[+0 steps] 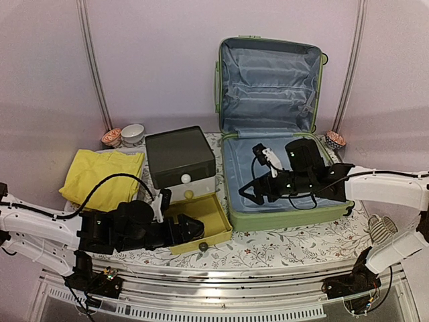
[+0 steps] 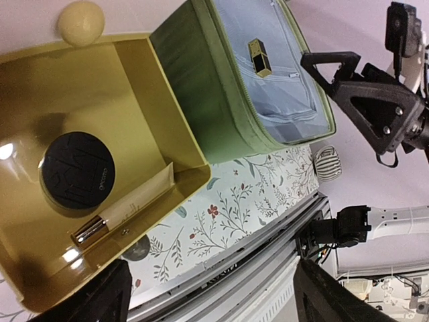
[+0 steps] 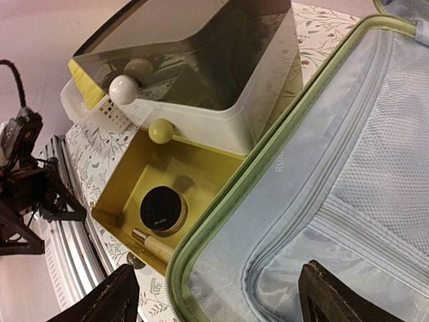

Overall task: Open, take out, and arrange the luggage
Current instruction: Close the drawer of the storage box.

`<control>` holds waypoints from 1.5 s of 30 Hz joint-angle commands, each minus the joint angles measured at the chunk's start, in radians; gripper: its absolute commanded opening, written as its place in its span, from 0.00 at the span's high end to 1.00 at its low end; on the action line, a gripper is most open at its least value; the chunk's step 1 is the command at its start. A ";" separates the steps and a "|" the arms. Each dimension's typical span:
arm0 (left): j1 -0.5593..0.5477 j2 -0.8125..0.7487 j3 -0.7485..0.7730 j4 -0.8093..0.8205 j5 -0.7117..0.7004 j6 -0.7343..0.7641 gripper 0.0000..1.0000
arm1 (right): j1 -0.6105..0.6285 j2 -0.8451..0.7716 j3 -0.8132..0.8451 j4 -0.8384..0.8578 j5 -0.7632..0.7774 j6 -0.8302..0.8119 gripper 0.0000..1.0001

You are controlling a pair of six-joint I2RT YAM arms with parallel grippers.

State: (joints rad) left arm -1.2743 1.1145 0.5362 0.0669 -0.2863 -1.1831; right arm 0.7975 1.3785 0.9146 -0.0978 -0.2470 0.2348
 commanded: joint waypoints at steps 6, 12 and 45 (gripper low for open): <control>-0.012 -0.033 -0.085 0.113 0.040 -0.044 0.17 | 0.140 -0.039 -0.035 0.003 0.027 -0.131 0.20; -0.014 -0.045 -0.127 0.131 0.056 -0.077 0.19 | 0.182 -0.019 -0.039 0.011 0.011 -0.177 0.25; -0.007 0.074 -0.141 0.130 0.183 -0.150 1.00 | 0.395 0.324 0.115 -0.071 0.138 -0.343 0.98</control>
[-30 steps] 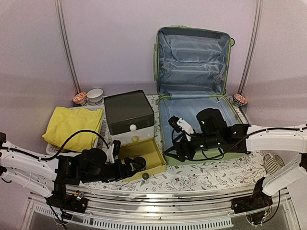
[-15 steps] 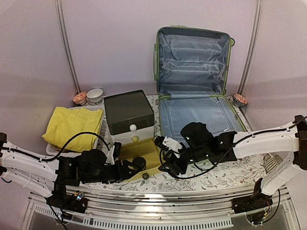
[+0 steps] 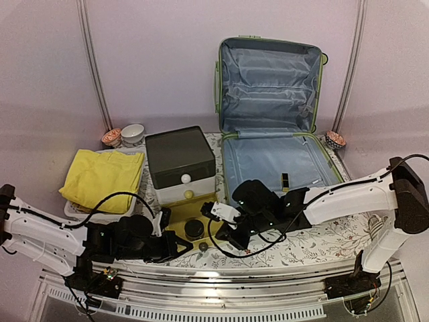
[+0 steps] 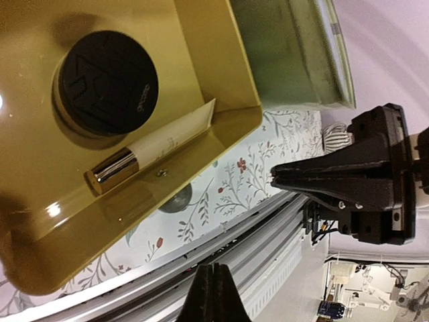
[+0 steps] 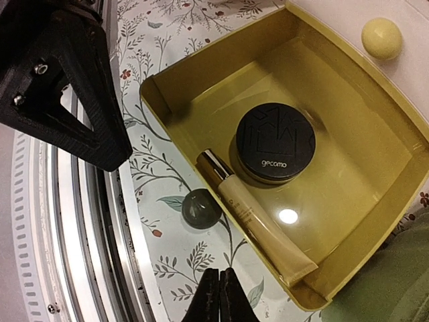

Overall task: Open, take out, and arrange the luggage
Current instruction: Close the drawer of the storage box.

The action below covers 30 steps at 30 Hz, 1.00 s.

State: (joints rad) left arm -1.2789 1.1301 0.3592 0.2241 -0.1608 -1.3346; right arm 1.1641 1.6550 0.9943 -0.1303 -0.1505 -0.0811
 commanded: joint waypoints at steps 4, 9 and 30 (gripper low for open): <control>0.000 0.135 0.065 -0.049 0.088 0.004 1.00 | 0.036 0.111 0.055 -0.052 0.083 -0.029 0.98; 0.020 0.178 0.088 -0.071 0.069 0.000 1.00 | 0.036 0.173 0.089 -0.040 0.168 0.002 0.98; 0.228 0.108 0.046 -0.080 -0.061 0.109 1.00 | -0.040 0.346 0.280 0.013 0.387 0.119 0.98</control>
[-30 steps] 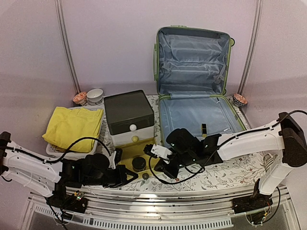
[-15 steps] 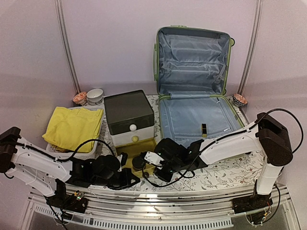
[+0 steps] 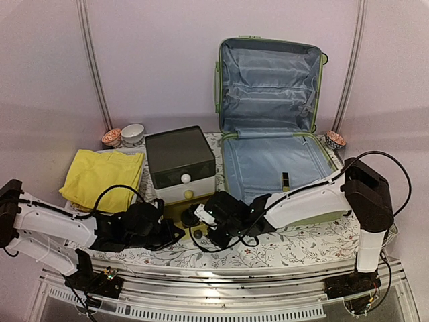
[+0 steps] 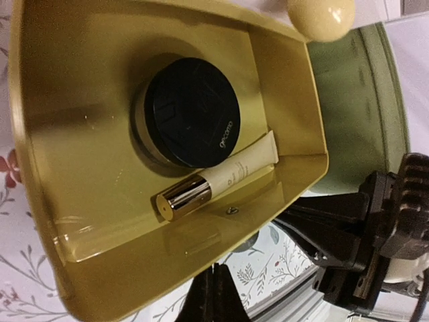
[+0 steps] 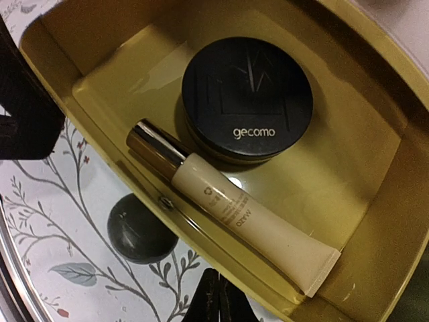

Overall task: Open, take out, and arrange the luggage
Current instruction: Close the drawer of the storage box.

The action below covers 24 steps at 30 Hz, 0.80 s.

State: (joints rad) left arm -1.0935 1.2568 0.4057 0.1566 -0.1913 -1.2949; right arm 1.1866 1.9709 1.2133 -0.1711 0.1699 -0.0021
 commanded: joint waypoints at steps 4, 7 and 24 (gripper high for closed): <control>0.079 -0.009 0.009 -0.005 -0.041 0.102 1.00 | -0.082 0.071 0.108 0.056 0.072 0.053 0.98; 0.098 0.000 0.012 0.011 -0.061 0.115 1.00 | -0.100 0.088 0.126 0.067 0.069 0.081 0.98; 0.167 0.101 -0.023 0.151 -0.153 0.155 1.00 | -0.130 0.184 0.148 0.243 0.145 0.186 0.98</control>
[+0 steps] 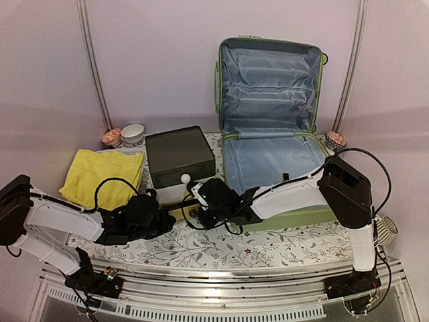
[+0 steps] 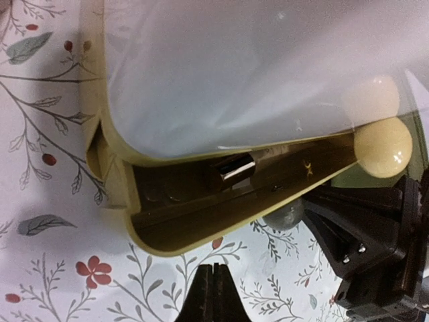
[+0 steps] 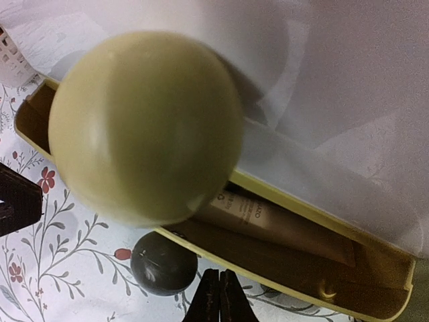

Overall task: Open, take out, and arrange the luggage
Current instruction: Close the drawer of the storage box.

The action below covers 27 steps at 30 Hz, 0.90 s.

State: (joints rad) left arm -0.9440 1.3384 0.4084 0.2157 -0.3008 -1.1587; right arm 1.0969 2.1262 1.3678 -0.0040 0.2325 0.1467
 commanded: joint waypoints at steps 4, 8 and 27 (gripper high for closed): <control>0.026 0.037 -0.045 0.148 -0.065 0.018 1.00 | -0.040 0.023 -0.037 0.155 0.103 0.054 0.98; 0.040 0.067 -0.050 0.196 -0.084 0.029 1.00 | -0.040 0.026 -0.081 0.263 0.137 0.069 0.98; 0.063 0.127 -0.069 0.401 -0.050 0.143 1.00 | -0.041 -0.012 -0.164 0.454 0.113 0.050 0.98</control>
State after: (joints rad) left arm -0.8974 1.4815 0.3489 0.5587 -0.3927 -1.0775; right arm 1.1011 2.1807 1.2762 0.3771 0.3645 0.1978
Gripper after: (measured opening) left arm 0.006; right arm 0.022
